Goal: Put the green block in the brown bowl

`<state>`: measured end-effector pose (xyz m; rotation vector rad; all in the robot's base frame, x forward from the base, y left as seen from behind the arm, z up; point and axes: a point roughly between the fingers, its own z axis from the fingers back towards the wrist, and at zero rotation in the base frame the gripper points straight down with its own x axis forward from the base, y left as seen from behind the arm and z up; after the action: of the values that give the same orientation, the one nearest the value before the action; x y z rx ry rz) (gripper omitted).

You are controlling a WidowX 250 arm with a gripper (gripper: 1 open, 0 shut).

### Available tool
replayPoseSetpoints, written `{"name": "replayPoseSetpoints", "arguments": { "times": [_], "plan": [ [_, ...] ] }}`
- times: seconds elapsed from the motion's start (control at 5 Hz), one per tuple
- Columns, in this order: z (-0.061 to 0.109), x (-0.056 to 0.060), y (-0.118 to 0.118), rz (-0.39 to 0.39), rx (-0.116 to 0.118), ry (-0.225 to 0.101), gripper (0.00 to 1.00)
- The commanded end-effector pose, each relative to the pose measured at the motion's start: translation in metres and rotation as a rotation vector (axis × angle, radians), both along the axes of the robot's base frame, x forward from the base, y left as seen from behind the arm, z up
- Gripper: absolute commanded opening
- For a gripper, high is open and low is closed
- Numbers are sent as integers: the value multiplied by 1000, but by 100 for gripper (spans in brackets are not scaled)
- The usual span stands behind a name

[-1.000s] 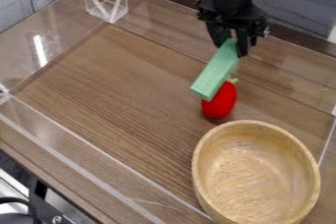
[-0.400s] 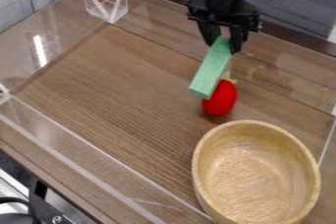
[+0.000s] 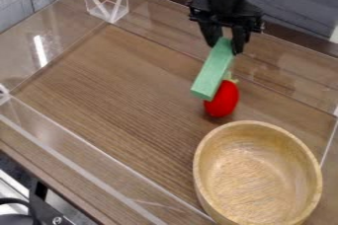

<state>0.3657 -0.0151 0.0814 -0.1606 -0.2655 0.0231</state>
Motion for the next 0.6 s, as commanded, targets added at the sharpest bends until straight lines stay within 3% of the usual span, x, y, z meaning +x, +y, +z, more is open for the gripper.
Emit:
{"name": "replayPoseSetpoints", "arguments": {
  "times": [0.0, 0.4],
  "plan": [
    [23, 11, -8, -12, 5, -89, 0],
    [13, 7, -23, -24, 6, -92, 0]
  ]
}}
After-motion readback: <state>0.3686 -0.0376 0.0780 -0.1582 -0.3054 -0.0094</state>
